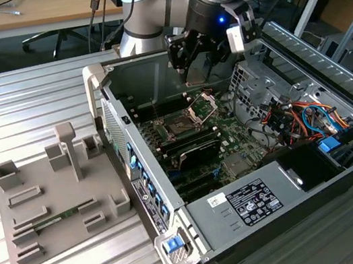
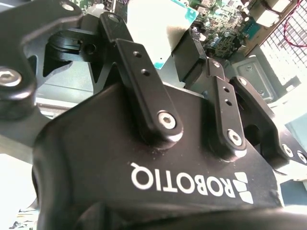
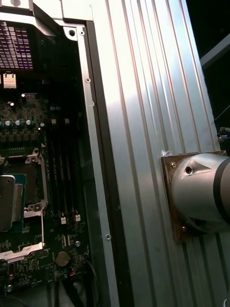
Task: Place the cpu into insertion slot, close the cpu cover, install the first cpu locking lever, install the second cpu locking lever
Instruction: 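Place the cpu into insertion slot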
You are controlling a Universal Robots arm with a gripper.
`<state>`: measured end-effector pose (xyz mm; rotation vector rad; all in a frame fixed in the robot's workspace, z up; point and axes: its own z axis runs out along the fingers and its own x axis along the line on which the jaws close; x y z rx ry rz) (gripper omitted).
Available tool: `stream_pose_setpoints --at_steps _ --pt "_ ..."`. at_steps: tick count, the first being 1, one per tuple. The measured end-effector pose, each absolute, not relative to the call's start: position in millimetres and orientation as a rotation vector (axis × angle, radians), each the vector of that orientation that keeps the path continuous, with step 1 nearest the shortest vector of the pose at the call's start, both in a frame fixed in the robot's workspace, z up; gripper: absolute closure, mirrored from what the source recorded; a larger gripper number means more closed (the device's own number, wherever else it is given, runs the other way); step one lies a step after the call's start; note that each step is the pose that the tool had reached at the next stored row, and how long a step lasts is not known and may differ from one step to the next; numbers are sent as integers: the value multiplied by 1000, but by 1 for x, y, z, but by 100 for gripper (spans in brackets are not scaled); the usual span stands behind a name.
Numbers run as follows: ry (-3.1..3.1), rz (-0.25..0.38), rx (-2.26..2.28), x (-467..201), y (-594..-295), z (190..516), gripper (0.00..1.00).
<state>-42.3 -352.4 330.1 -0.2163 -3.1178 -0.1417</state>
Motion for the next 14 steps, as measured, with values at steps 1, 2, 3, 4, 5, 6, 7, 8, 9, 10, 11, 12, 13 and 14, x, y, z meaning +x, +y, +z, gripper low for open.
stream_pose_setpoints --at_steps 1,2,3,4,5,6,7,8,9,10,11,12,13,14 --pt "-3118 -142 -220 -42 -352 330 46" --pt "-3118 -142 -222 -42 -352 330 46" --pt "-3117 -142 -224 -42 -352 330 46" --pt "-3117 -142 -225 -42 -352 330 46" --pt "-3117 -142 -226 -42 -352 330 46" --pt "-3117 -142 -228 -42 -352 330 46" --pt "-3117 -142 -229 -42 -352 330 46" --pt "-3117 -142 -231 -42 -352 330 46" --pt "-3117 -142 -233 -42 -352 330 46" --pt "-3117 -142 -235 -42 -352 330 46" --pt "-3117 -142 -238 -42 -352 330 46" --pt "-3117 -142 -241 -42 -352 330 46" --pt "-3117 -142 -243 -42 -352 330 46" --pt "-3116 -142 -246 -42 -352 329 46"
